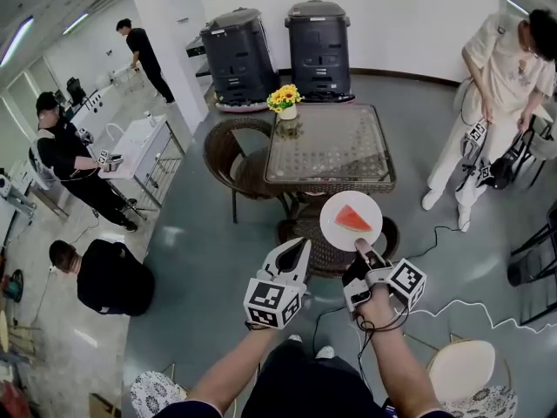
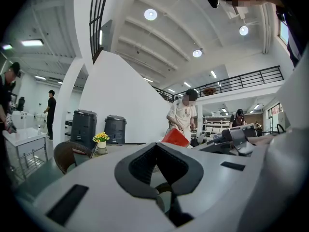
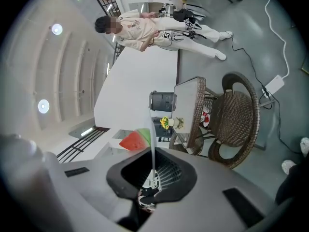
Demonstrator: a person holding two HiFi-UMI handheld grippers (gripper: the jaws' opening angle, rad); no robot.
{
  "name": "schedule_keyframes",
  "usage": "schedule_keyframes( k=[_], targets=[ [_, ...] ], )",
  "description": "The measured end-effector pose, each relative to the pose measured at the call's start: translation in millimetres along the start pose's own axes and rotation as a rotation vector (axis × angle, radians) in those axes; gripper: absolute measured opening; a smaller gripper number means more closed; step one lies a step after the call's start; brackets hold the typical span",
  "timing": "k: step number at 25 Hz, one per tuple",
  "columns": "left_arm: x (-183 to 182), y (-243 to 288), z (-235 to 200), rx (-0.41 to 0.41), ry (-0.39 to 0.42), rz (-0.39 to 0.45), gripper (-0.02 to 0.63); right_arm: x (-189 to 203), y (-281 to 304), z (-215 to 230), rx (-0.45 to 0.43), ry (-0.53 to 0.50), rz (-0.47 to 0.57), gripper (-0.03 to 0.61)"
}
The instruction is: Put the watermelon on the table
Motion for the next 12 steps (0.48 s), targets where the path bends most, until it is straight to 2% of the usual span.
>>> schedule_keyframes(
  k=[5, 12],
  targets=[
    [-10, -3, -6, -0.03, 0.017, 0.012, 0.005, -9, 5, -4, -0.003, -0.007, -0.014, 0.014],
    [-11, 16, -25, -0.04, -0.007, 0.016, 0.005, -25, 31, -19, -0.013, -0.018, -0.018, 0.014]
  ],
)
Point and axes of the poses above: the fingertips, and each gripper's own axes: y forward along the fingers, z to its right, x out of its underside, the point moved 1 cm from there along -y, backward along the fingers, and after that the axes turned 11 degrees about x, right-handed, at the moved point
